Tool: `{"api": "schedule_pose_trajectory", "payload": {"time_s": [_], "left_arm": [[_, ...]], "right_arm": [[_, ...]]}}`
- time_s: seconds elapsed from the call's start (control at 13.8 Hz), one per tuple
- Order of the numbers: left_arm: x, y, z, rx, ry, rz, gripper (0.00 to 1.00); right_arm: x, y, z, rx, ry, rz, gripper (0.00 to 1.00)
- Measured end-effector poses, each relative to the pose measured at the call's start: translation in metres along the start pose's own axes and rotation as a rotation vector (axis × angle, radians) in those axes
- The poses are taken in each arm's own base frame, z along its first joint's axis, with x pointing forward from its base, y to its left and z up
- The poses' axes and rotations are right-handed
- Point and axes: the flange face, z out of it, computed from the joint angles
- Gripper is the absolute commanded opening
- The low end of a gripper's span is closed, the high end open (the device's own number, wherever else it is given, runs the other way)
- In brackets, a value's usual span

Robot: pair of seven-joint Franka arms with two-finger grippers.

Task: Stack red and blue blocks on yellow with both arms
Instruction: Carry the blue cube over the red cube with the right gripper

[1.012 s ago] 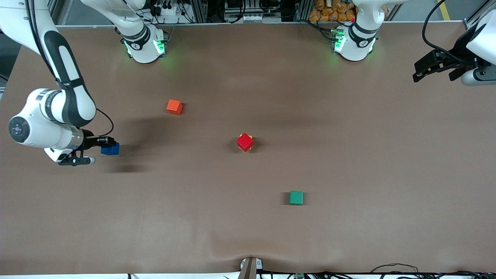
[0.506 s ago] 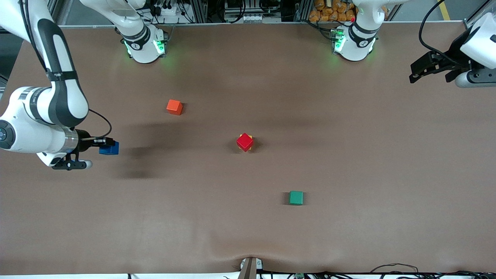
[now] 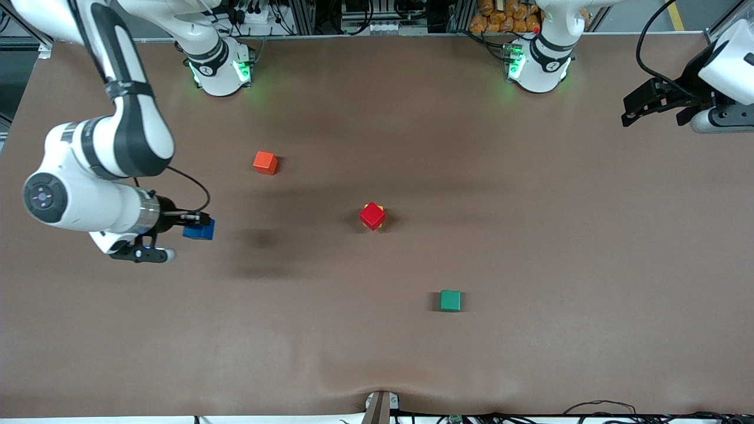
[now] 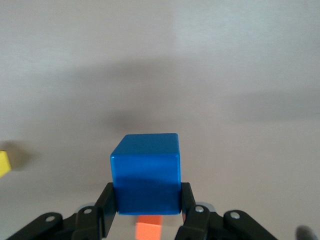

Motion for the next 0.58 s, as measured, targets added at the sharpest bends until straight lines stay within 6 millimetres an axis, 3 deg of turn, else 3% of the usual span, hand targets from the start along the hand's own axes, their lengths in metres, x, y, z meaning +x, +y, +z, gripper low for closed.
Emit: {"api": "schedule_pose_trajectory", "payload": {"time_s": [0.36,0.58], "left_arm": [[0.0,-0.001,0.0,0.005,0.003,-0.002,1.0],[0.002,-0.006,-0.003,0.031,0.023,-0.009,1.0]], "right_arm": [[-0.018,-0.086,-0.026,0.065,0.046,0.018,0.0],[-0.025,-0.127,-0.026,0.063,0.06,-0.037,0.0]]}}
